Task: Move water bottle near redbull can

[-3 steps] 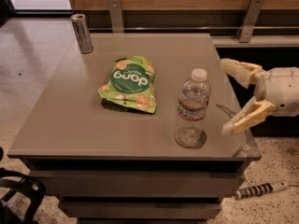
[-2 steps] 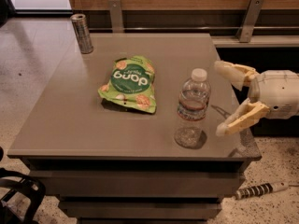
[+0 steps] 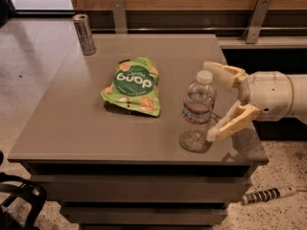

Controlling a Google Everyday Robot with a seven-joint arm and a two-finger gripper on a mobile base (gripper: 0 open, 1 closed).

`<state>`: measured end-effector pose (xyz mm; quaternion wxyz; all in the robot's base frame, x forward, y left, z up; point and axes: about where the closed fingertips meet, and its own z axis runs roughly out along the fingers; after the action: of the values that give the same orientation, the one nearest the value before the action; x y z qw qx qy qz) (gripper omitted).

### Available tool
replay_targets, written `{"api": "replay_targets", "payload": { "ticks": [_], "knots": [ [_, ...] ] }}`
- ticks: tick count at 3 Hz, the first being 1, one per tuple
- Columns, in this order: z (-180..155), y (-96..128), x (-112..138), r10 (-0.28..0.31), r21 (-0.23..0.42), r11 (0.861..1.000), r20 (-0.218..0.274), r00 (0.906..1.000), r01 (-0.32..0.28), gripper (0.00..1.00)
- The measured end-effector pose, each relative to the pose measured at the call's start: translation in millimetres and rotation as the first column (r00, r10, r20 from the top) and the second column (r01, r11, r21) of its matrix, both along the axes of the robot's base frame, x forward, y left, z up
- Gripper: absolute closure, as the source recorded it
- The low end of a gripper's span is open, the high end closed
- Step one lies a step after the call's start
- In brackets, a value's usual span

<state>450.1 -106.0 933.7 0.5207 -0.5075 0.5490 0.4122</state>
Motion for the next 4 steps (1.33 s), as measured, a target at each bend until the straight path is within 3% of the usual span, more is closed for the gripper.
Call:
{"api": "replay_targets", "payload": {
  "ticks": [1,4],
  "knots": [
    [-4.4,15.1,2.6,0.032,0.001,0.999,-0.014,0.9994,-0.032,0.18],
    [-1.3,21.6,1.0,0.044,-0.001,0.999,-0.008,0.9990,-0.044,0.88]
  ]
}}
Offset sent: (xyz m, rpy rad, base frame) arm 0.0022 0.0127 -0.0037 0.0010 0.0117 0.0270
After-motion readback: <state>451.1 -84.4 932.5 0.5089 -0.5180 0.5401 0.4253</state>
